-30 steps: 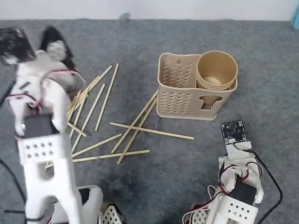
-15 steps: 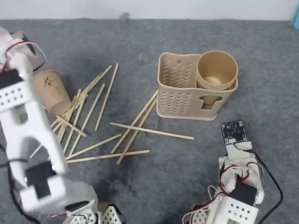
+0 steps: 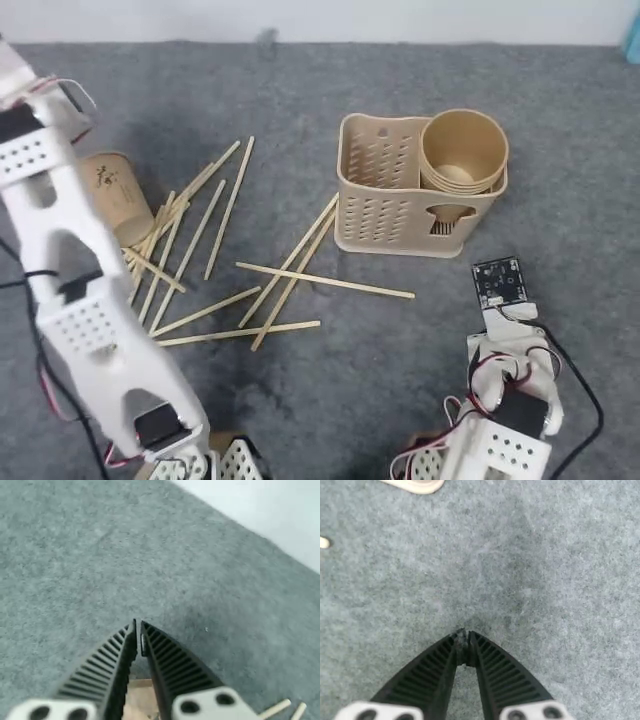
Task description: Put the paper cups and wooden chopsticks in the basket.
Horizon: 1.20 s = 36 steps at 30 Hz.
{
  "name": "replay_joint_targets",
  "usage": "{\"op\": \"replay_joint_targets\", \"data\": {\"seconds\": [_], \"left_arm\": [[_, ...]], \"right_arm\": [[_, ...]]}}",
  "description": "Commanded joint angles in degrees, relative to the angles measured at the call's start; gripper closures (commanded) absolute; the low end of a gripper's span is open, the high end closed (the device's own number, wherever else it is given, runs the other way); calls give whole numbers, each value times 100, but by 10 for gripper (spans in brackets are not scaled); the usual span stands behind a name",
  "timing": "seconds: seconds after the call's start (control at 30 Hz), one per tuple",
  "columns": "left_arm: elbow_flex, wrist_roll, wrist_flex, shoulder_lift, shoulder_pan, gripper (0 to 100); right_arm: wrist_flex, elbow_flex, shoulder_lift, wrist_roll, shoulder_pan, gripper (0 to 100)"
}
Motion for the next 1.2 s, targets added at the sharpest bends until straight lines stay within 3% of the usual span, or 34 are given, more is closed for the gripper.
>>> {"op": "replay_joint_targets", "data": {"seconds": [0.0,0.23,0.47,0.8,0.9,1.17], "left_arm": [[-1473,79,545,651,-18,989],[-3371,79,1723,2242,35,989],[-4787,70,3182,2963,123,989],[-4620,35,3385,2848,-88,989],[-4295,-325,3385,2523,-123,989],[-1007,-686,3376,510,-26,989]], "right_arm": [[4,-26,-110,97,-66,991],[4,-26,-110,97,-66,991],[4,-26,-110,97,-66,991],[13,-26,-110,97,-66,991],[13,-26,-110,97,-66,991],[-13,-26,-110,97,-66,991]]}}
